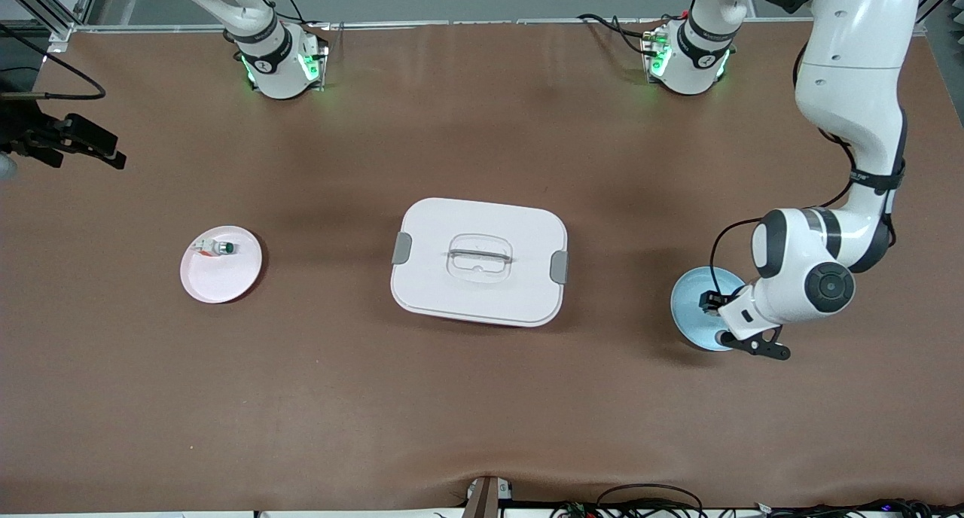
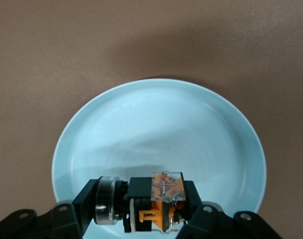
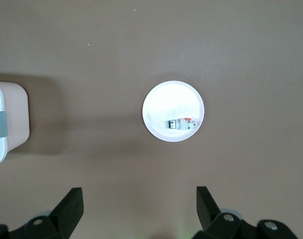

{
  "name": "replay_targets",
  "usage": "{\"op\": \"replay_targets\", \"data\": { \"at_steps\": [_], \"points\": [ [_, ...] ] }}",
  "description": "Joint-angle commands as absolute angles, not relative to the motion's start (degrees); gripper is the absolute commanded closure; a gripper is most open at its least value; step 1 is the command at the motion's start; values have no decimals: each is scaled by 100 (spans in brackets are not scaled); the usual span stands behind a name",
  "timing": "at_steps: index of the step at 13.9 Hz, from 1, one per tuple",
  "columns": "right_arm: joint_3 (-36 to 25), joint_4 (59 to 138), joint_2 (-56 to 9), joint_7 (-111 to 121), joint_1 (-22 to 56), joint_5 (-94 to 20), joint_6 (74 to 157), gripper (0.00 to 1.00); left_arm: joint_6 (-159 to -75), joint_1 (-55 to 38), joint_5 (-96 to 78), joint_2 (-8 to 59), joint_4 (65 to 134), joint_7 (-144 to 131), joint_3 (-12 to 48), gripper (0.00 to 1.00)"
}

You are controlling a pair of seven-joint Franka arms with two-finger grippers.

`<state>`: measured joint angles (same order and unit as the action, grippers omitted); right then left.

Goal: Transfer orange switch to right arm and place
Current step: 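Lift the switch with the left gripper and carry it over the box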

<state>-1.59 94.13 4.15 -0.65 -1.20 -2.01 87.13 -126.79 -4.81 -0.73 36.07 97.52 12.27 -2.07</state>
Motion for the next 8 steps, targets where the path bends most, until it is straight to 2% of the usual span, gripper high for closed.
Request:
{"op": "replay_targets", "data": {
  "at_steps": [1, 4, 8],
  "points": [
    [-141, 9475, 501, -18, -202, -246, 8701, 0, -12008, -448, -368, 3051, 9818, 1169, -211, 61],
    [-141, 9483, 501, -9, -211, -246, 8701, 0, -11149, -448, -396, 2480, 9712, 644, -211, 61],
    [-141, 9466, 501, -9, -193, -246, 8762, 0, -9645, -448, -483, 1856, 9168, 37, -202, 61]
  ]
}}
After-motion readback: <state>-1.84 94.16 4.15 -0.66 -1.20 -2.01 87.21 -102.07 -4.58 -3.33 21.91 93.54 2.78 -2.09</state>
